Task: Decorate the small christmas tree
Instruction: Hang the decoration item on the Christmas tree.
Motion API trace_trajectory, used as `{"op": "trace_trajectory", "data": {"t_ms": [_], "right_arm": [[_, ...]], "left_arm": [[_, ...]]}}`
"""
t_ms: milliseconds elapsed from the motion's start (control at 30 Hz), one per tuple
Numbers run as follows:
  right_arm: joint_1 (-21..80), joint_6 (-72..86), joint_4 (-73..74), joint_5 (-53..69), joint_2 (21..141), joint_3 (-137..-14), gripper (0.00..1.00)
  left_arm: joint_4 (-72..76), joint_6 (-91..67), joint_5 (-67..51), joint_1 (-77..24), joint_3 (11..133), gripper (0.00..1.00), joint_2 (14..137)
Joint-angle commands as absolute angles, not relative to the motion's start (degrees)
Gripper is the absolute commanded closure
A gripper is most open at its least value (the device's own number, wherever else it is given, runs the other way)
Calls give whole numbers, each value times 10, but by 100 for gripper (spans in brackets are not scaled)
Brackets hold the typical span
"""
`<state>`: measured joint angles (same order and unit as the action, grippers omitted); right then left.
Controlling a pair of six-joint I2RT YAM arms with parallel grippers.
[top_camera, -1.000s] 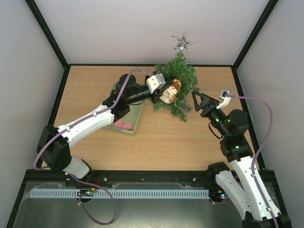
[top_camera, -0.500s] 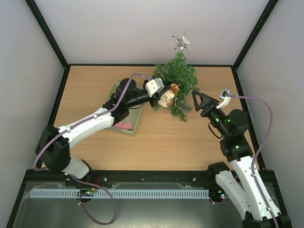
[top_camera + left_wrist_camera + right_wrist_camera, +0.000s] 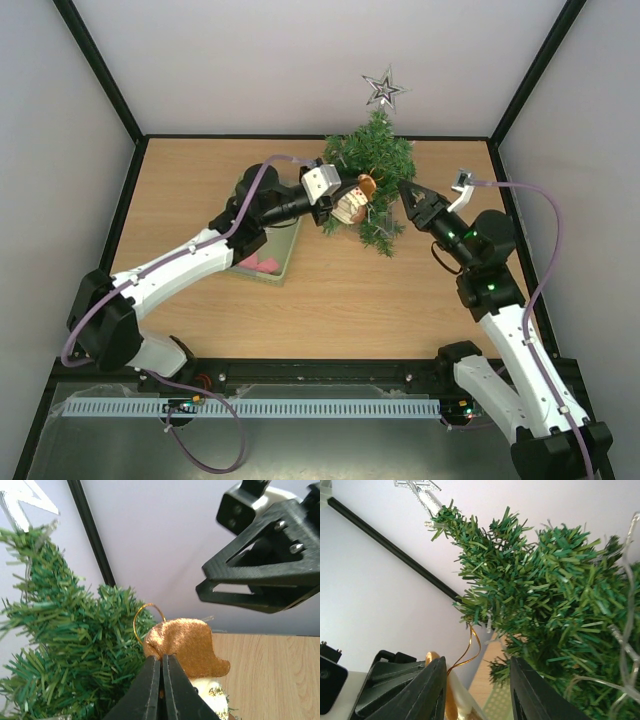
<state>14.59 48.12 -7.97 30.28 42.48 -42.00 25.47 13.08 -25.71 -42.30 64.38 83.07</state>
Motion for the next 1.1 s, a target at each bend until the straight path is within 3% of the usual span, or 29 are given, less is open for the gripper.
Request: {"op": "trace_trajectory", "data": {"t_ms": [0,1067], "right_arm": [[146,501,-128,336,434,-446,67],[146,522,-163,330,455,-460,68]], "left_arm": [[285,149,-280,-422,651,98,802],[264,156,-274,-423,717,98,856]]}}
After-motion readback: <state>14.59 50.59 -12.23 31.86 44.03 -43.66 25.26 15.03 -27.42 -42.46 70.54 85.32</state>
